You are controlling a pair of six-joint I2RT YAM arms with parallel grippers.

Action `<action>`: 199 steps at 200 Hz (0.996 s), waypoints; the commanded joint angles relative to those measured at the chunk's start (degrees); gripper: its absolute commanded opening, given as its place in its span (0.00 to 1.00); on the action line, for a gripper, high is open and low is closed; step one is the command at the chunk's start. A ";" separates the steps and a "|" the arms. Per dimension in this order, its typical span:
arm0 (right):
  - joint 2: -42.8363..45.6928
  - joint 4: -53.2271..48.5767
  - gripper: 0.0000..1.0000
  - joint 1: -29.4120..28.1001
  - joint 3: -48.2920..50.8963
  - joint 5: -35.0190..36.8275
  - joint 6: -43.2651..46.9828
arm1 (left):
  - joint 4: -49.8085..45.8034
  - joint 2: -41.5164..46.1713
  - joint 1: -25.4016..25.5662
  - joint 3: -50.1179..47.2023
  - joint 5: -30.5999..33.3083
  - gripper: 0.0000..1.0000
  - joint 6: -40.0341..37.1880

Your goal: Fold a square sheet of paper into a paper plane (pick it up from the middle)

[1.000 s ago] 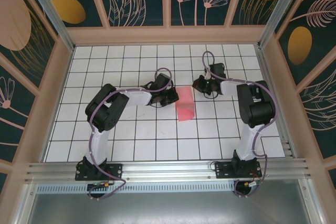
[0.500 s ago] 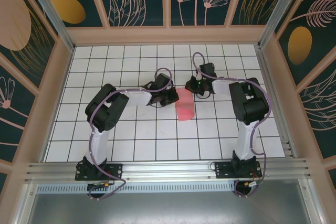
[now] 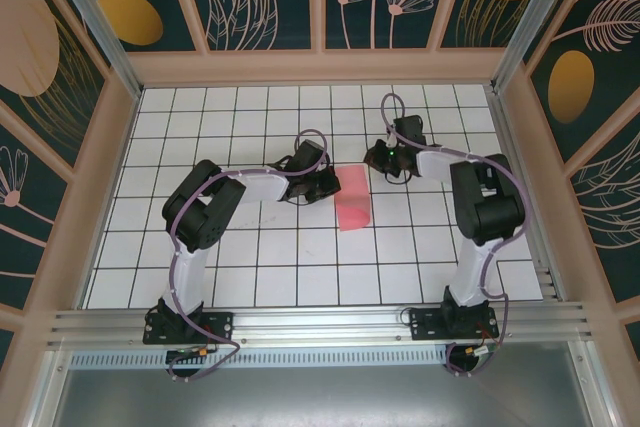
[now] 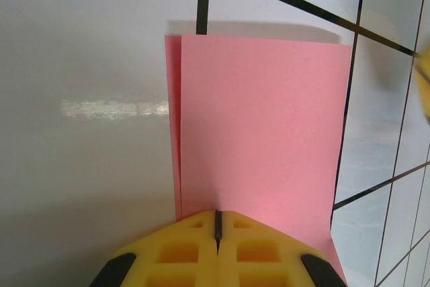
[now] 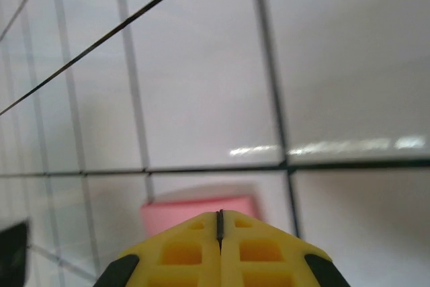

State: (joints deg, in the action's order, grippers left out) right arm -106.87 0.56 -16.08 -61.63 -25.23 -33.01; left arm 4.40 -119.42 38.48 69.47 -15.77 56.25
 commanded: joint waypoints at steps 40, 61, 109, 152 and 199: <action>8.52 -6.37 0.03 -4.18 10.19 -8.88 5.82 | -13.20 -5.82 -0.35 -4.52 6.89 0.00 -0.95; 7.16 -7.63 0.03 -4.38 11.20 -9.48 7.00 | -12.98 -5.97 -0.25 -4.43 6.72 0.00 -1.05; 6.40 -5.29 0.03 -4.35 14.80 -9.42 6.04 | -13.02 -5.85 -0.26 -4.43 6.80 0.00 -0.99; 6.83 -5.14 0.03 -3.64 17.93 -8.23 6.21 | -13.27 -5.85 -0.35 -4.52 7.07 0.00 -1.06; 10.05 -5.91 0.03 -2.46 22.71 -8.02 6.40 | -13.37 -5.92 -0.30 -4.53 7.28 0.00 -1.14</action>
State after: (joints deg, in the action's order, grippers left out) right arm -98.80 -0.78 -19.38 -42.92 -34.39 -27.49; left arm 4.73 -119.39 38.54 69.28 -15.53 56.23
